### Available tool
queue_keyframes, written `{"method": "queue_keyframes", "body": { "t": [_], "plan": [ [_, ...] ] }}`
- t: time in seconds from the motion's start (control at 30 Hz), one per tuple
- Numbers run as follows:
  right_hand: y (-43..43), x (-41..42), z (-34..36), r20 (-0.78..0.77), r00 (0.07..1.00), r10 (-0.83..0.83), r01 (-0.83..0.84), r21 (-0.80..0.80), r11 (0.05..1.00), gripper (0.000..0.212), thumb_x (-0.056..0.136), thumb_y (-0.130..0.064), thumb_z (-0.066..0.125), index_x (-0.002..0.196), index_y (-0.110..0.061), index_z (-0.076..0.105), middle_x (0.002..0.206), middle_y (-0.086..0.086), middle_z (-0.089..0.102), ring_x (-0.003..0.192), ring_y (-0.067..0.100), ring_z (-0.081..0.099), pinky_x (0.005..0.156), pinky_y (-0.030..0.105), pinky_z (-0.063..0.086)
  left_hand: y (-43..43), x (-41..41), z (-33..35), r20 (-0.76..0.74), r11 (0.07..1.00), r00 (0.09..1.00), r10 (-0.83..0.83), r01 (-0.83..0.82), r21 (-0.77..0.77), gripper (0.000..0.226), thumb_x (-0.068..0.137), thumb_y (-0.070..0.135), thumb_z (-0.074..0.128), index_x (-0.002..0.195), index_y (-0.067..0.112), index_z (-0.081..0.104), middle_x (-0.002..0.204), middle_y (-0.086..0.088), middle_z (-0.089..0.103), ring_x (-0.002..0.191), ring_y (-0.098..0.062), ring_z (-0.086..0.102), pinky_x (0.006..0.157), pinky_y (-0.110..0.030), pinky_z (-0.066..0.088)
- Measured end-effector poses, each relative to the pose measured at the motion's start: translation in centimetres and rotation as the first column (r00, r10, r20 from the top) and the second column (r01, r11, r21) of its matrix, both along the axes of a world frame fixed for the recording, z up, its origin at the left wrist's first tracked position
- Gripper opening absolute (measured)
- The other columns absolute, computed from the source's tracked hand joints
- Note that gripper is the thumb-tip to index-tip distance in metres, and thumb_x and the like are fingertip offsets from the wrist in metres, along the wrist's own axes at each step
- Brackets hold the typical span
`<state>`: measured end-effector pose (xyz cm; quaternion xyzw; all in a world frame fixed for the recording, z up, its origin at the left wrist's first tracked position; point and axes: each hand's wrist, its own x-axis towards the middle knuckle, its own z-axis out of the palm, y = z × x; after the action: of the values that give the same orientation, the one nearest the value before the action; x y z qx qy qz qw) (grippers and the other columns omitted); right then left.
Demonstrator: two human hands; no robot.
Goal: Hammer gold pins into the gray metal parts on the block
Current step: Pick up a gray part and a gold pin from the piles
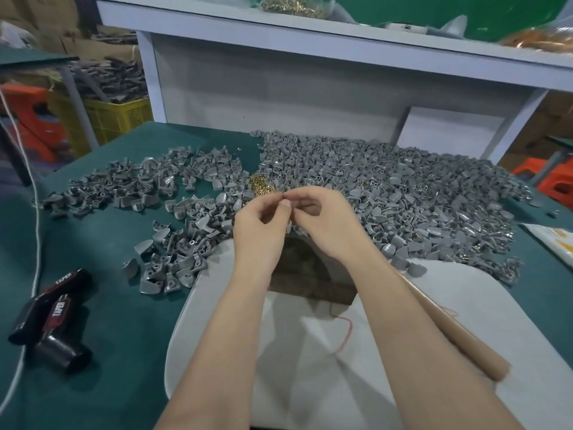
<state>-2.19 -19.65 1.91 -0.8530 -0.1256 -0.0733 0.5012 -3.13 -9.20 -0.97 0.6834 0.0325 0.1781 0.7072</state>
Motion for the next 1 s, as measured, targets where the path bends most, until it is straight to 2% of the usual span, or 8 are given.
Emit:
{"method": "queue_keyframes", "body": {
  "t": [0.13,0.2,0.27,0.4,0.53,0.7,0.87,1.0],
  "plan": [
    [-0.6,-0.3,-0.1,-0.029,0.999,0.030,-0.028,0.049,0.998,0.028,0.091,0.001,0.051,0.110,-0.016,0.063,0.094,-0.004,0.068,0.094,0.012,0.064,0.087,0.025,0.051,0.1,0.1,-0.2,0.004,0.998,0.998,0.064,-0.064,0.003,0.011,0.089,0.014,0.064,0.099,0.017,0.068,0.085,0.008,0.067,0.076,-0.001,0.060,0.069,-0.008,0.046],
    [-0.7,0.2,-0.2,-0.035,0.999,-0.028,0.029,0.049,0.998,0.024,0.092,-0.006,0.052,0.108,-0.022,0.061,0.093,-0.006,0.070,0.092,0.013,0.066,0.088,0.032,0.051,0.4,0.2,-0.1,0.012,0.986,0.988,0.157,-0.156,-0.056,0.010,0.091,0.016,0.061,0.095,0.021,0.068,0.082,0.008,0.066,0.070,0.004,0.058,0.065,-0.007,0.044],
    [-0.4,1.2,-0.4,-0.023,0.992,-0.122,0.120,-0.075,0.990,0.019,0.091,-0.013,0.056,0.103,-0.026,0.061,0.096,-0.004,0.069,0.093,0.016,0.065,0.086,0.034,0.050,0.9,0.2,0.2,0.011,0.950,0.962,0.274,-0.269,-0.157,0.016,0.093,0.014,0.057,0.090,0.026,0.066,0.082,0.011,0.065,0.066,0.008,0.057,0.062,-0.004,0.043],
    [2.0,3.8,-1.0,-0.023,0.990,-0.137,0.106,-0.513,0.852,0.017,0.088,-0.018,0.060,0.103,-0.020,0.069,0.105,0.002,0.067,0.097,0.021,0.061,0.087,0.032,0.050,1.7,0.2,0.4,-0.040,0.849,0.928,0.371,-0.357,-0.391,0.019,0.093,0.012,0.057,0.086,0.029,0.062,0.092,0.008,0.067,0.089,-0.004,0.064,0.079,-0.014,0.049],
    [4.8,6.2,-1.7,-0.038,0.989,-0.144,0.074,-0.710,0.701,0.020,0.085,-0.013,0.061,0.103,-0.013,0.067,0.105,0.009,0.066,0.094,0.027,0.062,0.084,0.036,0.052,1.8,0.3,0.2,-0.057,0.790,0.914,0.401,-0.377,-0.484,0.014,0.091,0.011,0.061,0.083,0.023,0.060,0.087,0.005,0.065,0.085,-0.007,0.064,0.076,-0.016,0.049],
    [6.3,7.9,-2.5,-0.071,0.972,-0.223,0.069,-0.824,0.563,0.030,0.080,-0.010,0.058,0.111,-0.008,0.058,0.113,0.012,0.061,0.103,0.032,0.058,0.077,0.037,0.045,1.7,0.6,-0.2,-0.067,0.796,0.922,0.383,-0.365,-0.482,0.013,0.090,0.012,0.063,0.082,0.023,0.061,0.088,0.003,0.067,0.084,-0.006,0.064,0.072,-0.013,0.048],
    [6.4,9.2,-3.1,-0.110,0.960,-0.257,0.049,-0.839,0.542,0.030,0.081,-0.013,0.059,0.110,-0.009,0.057,0.117,0.013,0.059,0.107,0.034,0.056,0.080,0.037,0.045,1.5,0.5,-0.2,-0.067,0.801,0.928,0.365,-0.350,-0.486,0.013,0.091,0.010,0.061,0.086,0.021,0.062,0.091,0.002,0.069,0.089,-0.007,0.067,0.077,-0.015,0.051],
    [6.1,9.6,-3.4,-0.141,0.956,-0.256,0.025,-0.832,0.554,0.009,0.080,-0.013,0.058,0.087,-0.010,0.054,0.102,0.012,0.060,0.090,0.032,0.056,0.071,0.035,0.043,1.5,0.7,-0.3,-0.080,0.798,0.930,0.359,-0.350,-0.491,0.007,0.091,0.010,0.060,0.095,0.014,0.064,0.094,0.000,0.069,0.090,-0.008,0.067,0.078,-0.014,0.051]
  ]
}}
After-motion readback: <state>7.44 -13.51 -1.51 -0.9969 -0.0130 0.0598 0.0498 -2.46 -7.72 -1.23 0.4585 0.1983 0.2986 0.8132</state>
